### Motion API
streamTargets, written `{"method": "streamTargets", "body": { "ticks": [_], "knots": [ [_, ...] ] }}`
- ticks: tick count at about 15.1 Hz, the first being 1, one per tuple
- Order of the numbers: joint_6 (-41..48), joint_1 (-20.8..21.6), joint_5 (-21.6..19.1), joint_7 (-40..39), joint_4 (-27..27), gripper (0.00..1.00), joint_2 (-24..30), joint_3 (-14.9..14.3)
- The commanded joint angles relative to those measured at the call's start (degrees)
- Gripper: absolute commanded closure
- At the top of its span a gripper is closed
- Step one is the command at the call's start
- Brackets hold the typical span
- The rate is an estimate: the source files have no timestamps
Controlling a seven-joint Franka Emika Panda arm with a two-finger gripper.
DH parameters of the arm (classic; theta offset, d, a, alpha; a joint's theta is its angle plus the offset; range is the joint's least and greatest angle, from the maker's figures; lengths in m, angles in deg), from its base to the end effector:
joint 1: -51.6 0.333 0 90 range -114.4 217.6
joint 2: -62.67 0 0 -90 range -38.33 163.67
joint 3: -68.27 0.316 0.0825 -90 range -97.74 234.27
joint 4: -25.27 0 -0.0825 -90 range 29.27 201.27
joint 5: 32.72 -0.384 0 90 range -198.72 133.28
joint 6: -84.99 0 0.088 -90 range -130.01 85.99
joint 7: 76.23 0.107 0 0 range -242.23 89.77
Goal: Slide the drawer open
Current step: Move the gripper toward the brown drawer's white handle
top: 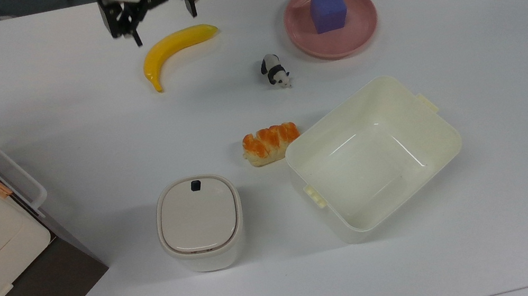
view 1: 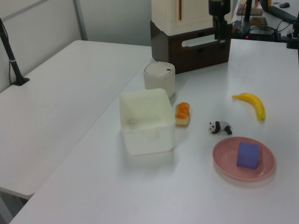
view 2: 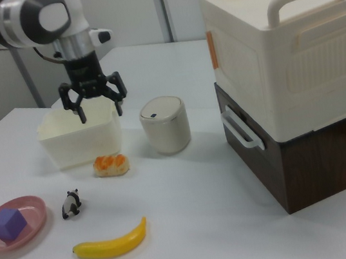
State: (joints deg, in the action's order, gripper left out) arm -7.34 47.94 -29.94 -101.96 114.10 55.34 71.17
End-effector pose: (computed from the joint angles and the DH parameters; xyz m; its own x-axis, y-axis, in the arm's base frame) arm 0.5933 -0.0146 0.5643 0.9025 0.4236 -0.0782 0.4255 -0.9049 0.0087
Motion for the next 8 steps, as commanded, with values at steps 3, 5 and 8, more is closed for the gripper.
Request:
{"method": "streamTargets", "body": {
  "ticks": [3, 5, 8],
  "knots": [
    [-10.13, -1.17, 4.95, -6.17, 0.65, 0.0, -3.3, -0.26],
    [-13.3, -1.78, 7.76, -9.59, 0.91, 0.0, -4.7, -0.26],
    [-18.47, -3.19, 8.39, -13.72, 0.91, 0.0, -6.9, -0.26]
  ]
}}
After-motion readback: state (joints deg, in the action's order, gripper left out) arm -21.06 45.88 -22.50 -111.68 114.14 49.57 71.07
